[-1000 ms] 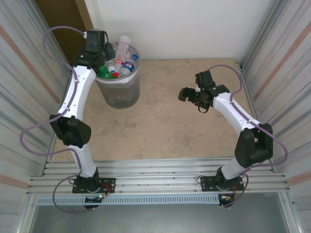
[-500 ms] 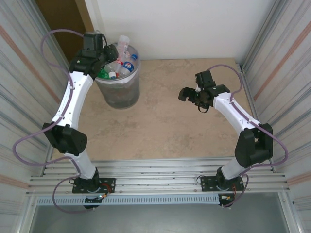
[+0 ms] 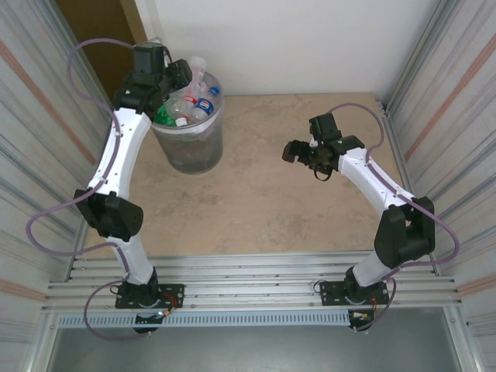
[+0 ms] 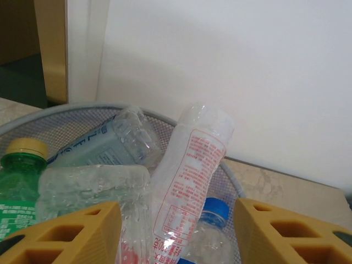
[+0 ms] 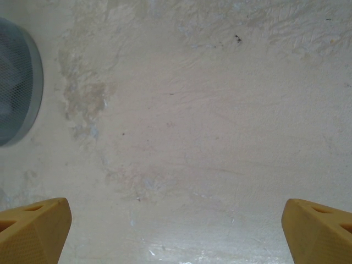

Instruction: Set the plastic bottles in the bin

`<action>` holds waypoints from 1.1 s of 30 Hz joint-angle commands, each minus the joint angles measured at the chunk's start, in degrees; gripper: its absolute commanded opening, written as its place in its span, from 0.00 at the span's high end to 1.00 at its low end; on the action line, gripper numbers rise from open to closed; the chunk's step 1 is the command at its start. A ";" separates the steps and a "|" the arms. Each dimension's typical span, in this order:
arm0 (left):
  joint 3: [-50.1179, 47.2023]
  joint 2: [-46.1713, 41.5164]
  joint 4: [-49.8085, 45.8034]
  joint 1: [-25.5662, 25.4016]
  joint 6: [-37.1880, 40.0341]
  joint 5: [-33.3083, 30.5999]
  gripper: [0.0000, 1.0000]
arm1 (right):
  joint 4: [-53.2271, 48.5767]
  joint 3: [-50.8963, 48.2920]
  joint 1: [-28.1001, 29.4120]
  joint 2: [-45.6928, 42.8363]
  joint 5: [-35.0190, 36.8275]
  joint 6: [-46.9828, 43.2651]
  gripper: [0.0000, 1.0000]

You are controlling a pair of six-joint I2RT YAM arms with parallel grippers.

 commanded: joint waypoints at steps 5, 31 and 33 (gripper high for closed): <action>-2.79 0.21 -0.50 0.43 -0.37 -1.56 0.44 | -0.53 1.22 0.50 -1.88 1.20 0.65 0.03; -12.16 -15.25 6.84 -4.34 3.55 0.40 0.30 | -1.06 0.95 -3.95 -12.66 8.87 -6.83 0.02; -16.20 -17.60 6.74 -5.69 3.51 0.27 0.31 | -1.60 0.88 -4.69 -13.56 9.26 -7.19 0.02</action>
